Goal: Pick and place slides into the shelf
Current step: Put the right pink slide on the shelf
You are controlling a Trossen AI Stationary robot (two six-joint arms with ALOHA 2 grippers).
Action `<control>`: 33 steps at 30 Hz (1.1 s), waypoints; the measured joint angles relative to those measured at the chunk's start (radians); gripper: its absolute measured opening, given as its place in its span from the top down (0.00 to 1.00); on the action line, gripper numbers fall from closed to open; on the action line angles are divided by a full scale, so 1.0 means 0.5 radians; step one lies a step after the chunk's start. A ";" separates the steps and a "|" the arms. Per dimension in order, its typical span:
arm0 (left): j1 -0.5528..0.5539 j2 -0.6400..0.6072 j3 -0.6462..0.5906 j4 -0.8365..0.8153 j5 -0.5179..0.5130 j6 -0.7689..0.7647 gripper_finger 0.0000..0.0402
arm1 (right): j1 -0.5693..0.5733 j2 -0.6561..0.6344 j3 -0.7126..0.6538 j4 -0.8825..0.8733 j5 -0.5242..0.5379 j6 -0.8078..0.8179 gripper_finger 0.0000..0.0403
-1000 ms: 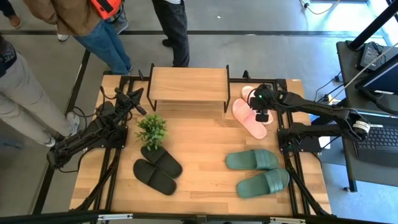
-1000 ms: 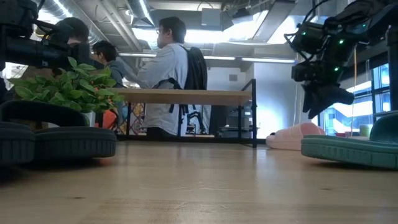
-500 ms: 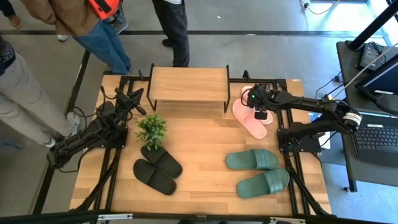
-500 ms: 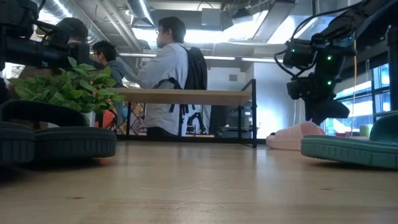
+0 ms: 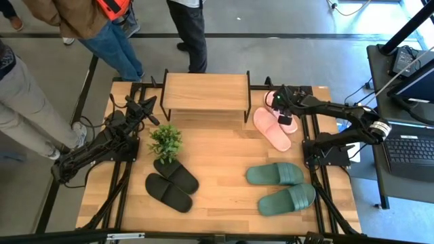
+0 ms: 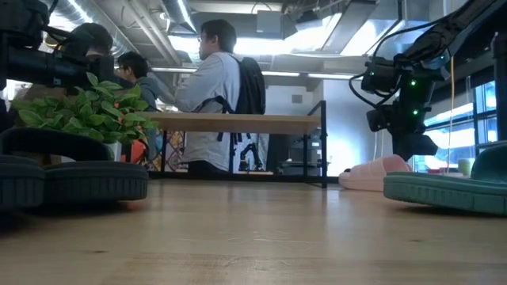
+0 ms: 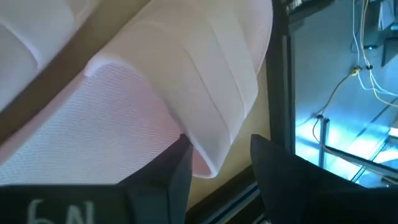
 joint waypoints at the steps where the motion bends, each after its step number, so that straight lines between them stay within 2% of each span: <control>1: 0.000 0.000 0.000 0.000 0.000 0.000 1.00 | -0.010 0.000 0.000 0.001 -0.017 0.001 0.62; 7: 0.000 0.000 0.000 0.001 0.001 -0.001 1.00 | -0.044 0.000 0.000 0.081 -0.173 0.000 0.63; 25: 0.000 0.000 0.000 -0.040 0.001 -0.007 1.00 | -0.043 0.221 0.000 0.277 -0.155 0.001 0.64; 29: 0.000 0.000 0.000 -0.085 0.001 -0.011 1.00 | -0.042 0.221 0.001 0.289 -0.093 0.006 0.69; 33: 0.000 0.000 0.000 -0.084 0.001 -0.012 1.00 | -0.042 0.221 0.001 0.293 -0.071 0.006 0.79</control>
